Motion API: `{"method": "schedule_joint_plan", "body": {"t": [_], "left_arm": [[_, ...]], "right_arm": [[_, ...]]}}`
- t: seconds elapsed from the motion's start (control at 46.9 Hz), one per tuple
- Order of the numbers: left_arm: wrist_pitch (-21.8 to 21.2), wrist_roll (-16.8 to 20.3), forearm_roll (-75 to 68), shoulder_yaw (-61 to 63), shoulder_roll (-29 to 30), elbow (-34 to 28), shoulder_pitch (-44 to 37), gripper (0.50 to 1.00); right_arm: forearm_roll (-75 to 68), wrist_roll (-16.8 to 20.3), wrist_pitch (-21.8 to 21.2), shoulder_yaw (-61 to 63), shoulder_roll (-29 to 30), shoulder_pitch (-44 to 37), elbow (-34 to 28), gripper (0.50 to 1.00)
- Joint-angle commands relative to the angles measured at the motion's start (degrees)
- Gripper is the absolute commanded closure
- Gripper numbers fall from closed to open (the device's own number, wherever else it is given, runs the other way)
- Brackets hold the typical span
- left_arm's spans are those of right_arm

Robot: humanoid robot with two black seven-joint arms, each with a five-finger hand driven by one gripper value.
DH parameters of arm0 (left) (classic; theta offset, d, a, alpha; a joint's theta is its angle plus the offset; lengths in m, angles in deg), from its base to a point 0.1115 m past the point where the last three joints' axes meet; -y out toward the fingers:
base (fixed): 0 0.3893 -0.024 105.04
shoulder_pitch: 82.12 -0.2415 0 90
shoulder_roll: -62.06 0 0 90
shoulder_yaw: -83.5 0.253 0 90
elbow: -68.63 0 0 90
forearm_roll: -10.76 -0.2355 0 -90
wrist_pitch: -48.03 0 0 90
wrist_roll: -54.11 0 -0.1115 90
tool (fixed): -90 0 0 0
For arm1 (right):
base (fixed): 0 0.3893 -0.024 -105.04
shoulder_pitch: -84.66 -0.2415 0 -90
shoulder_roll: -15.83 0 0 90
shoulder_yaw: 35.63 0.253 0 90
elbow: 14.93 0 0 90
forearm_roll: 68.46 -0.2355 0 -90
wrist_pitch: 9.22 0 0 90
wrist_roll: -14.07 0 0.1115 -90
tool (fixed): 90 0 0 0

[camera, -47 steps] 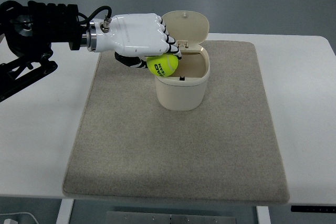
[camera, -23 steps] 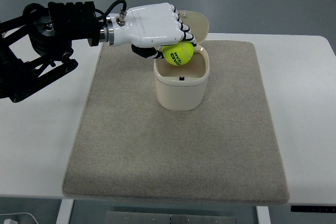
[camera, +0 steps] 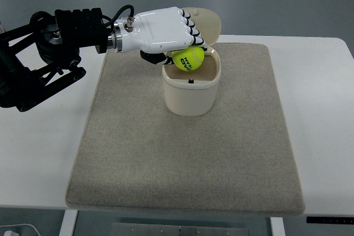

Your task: Put tennis ball into box with left hand

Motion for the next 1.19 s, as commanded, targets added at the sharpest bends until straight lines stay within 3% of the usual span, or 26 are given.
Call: {"method": "schedule_joint_plan", "body": {"t": [0.0, 0.256, 0.341, 0.533, 0.789, 1.002, 1.173], "left_arm": [[-0.2, 0.0, 0.0, 0.0, 0.0, 0.0, -0.5, 0.748], [-3.5, 0.1, 0.0, 0.0, 0.7, 0.4, -0.9, 0.575], [-4.3, 0.2, 0.0, 0.0, 1.4, 0.6, -0.9, 0.544], [-4.3, 0.2, 5.1, 0.0, 4.8, 2.8, -0.9, 0.540], [-3.8, 0.2, 30.9, -0.1, 10.8, 3.7, -0.9, 0.510], [-3.3, 0.2, 52.4, 1.2, 12.9, 0.1, -2.6, 0.510], [-3.3, 0.2, 60.7, 1.6, 12.3, -4.2, -6.2, 0.508]], "right_arm": [[0.0, 0.0, 0.0, 0.0, 0.0, 0.0, 0.0, 0.562], [0.0, 0.0, 0.0, 0.0, 0.0, 0.0, 0.0, 0.562], [0.0, 0.0, 0.0, 0.0, 0.0, 0.0, 0.0, 0.562], [0.0, 0.0, 0.0, 0.0, 0.0, 0.0, 0.0, 0.562], [0.0, 0.0, 0.0, 0.0, 0.0, 0.0, 0.0, 0.562], [0.0, 0.0, 0.0, 0.0, 0.0, 0.0, 0.0, 0.562], [0.0, 0.0, 0.0, 0.0, 0.0, 0.0, 0.0, 0.562]]}}
